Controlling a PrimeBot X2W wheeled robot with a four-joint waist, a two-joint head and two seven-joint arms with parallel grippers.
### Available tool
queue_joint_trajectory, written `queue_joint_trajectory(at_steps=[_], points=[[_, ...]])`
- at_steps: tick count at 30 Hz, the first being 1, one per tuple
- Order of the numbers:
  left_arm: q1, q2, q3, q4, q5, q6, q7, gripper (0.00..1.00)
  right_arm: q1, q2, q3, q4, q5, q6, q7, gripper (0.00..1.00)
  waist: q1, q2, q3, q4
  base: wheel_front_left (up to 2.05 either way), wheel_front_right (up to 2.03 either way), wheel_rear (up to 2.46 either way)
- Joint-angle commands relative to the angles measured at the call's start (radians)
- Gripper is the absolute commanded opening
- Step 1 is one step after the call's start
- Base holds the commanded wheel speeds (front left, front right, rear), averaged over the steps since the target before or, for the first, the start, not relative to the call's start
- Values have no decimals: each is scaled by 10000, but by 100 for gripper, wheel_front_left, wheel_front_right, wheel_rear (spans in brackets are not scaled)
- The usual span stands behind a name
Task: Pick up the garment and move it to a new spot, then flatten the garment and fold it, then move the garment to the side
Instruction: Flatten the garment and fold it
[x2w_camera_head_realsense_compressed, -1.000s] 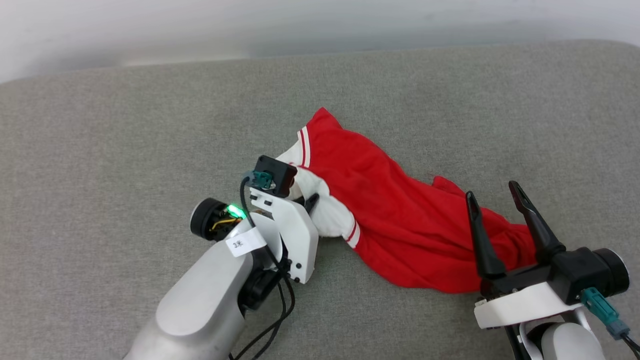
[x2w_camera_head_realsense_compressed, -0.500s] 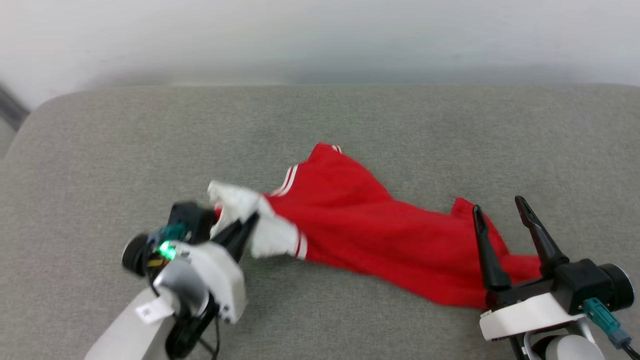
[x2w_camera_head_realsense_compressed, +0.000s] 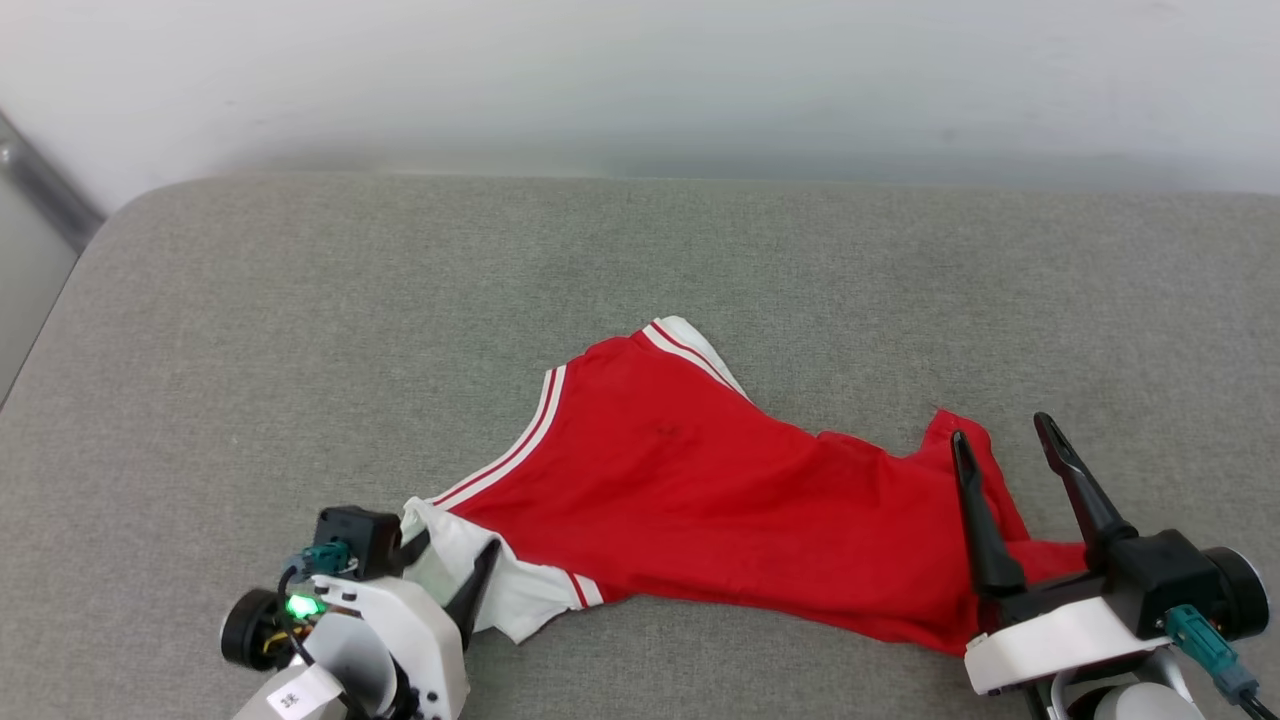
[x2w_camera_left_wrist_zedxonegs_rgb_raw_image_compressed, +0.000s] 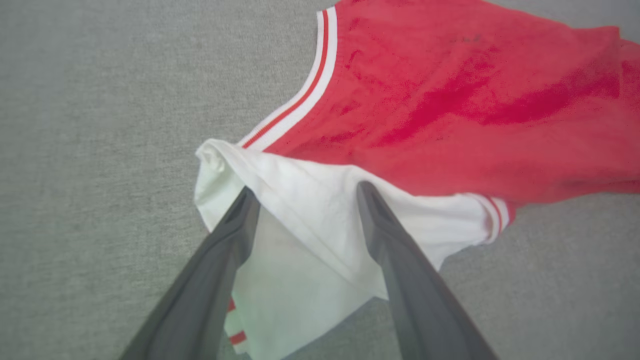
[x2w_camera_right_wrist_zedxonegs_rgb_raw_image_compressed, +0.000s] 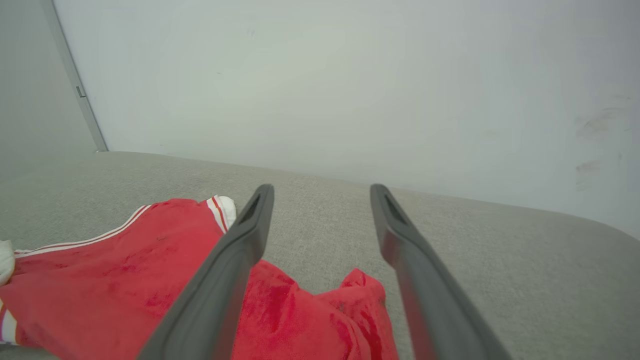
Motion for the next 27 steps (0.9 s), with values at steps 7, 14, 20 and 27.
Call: queue_joint_trajectory(at_steps=[7, 14, 20, 27], points=[[-55, -188, 619, -1497, 881, 813, -2590, 100, -215, -290, 159, 136, 199, -7, 195, 100, -1, -1, -153, 247, 0, 0, 0], [287, -505, 602, -2610, 1652, 1043, -2991, 100, -1637, -2429, 2481, -295, 1499, -7, 3783, 100, -1, -1, 29, 643, 0, 0, 0], [99, -935, 546, -2660, 1855, 851, -3027, 100, -4390, -4294, 5240, -424, 4049, -5, 8453, 100, -1, -1, 471, 1164, 0, 0, 0], [-212, -1496, 685, -2676, 2126, 478, -3015, 100, -7019, -4343, 6658, 1307, 5901, -7, 11595, 100, -1, -1, 1040, 1921, 0, 0, 0]])
